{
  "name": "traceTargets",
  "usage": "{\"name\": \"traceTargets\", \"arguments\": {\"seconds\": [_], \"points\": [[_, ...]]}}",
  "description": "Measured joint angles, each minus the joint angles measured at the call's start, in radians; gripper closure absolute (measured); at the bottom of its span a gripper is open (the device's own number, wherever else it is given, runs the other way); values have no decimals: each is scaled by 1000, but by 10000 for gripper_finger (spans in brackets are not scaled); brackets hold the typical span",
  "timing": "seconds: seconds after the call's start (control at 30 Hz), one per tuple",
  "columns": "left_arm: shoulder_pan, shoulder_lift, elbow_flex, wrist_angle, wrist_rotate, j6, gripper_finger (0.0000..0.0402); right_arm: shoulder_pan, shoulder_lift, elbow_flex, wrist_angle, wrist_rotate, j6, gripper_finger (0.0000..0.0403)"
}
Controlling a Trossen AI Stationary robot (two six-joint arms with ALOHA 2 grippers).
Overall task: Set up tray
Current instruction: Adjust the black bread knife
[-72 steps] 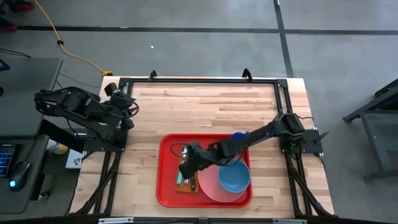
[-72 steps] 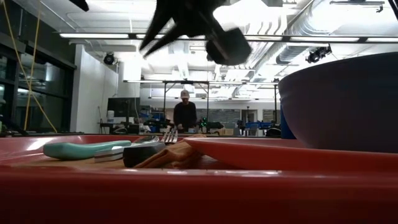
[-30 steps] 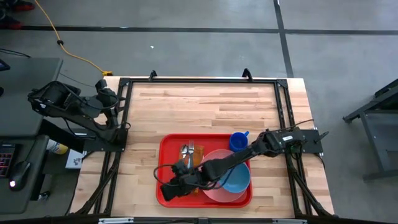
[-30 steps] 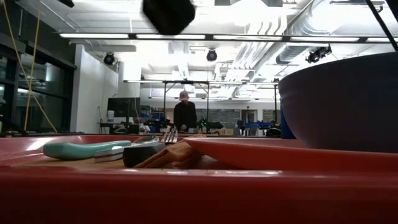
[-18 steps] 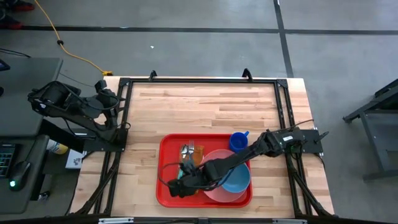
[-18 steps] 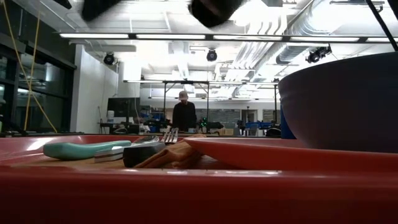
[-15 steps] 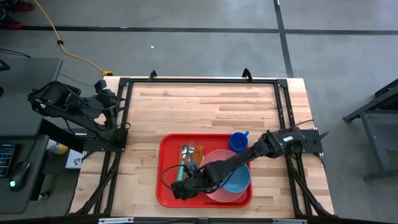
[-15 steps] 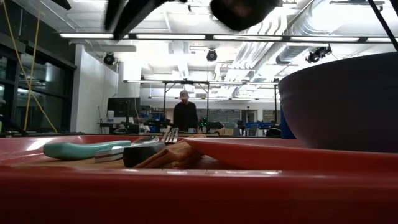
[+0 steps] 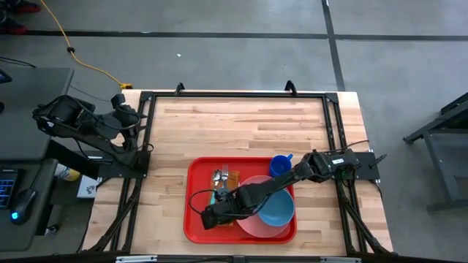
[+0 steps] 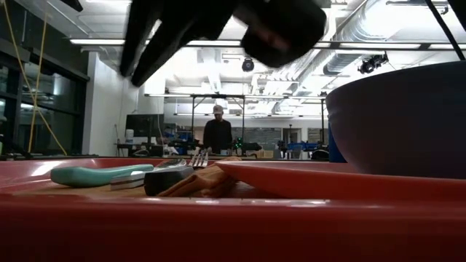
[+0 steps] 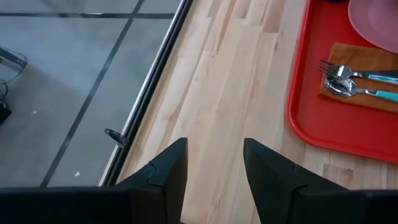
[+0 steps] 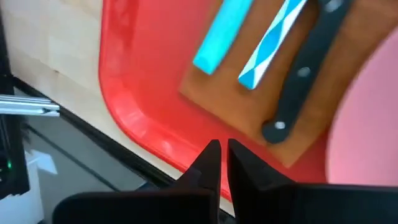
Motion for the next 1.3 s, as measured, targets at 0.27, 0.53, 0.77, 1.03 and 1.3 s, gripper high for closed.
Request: {"name": "traceTargets", "arguments": {"seconds": [0.27, 0.53, 0.77, 1.03, 1.3], "points": [[0, 0, 0, 0, 0, 0, 215, -22, 0, -92, 67, -11, 31, 368], [0, 0, 0, 0, 0, 0, 215, -39, 0, -92, 60, -15, -31, 310], [0, 0, 0, 0, 0, 0, 215, -63, 0, -92, 0, -47, -58, 274], [0, 0, 0, 0, 0, 0, 215, -84, 0, -91, -59, -63, -67, 269], [0, 0, 0, 0, 0, 0, 215, -95, 0, -91, -58, -66, -85, 269]]}}
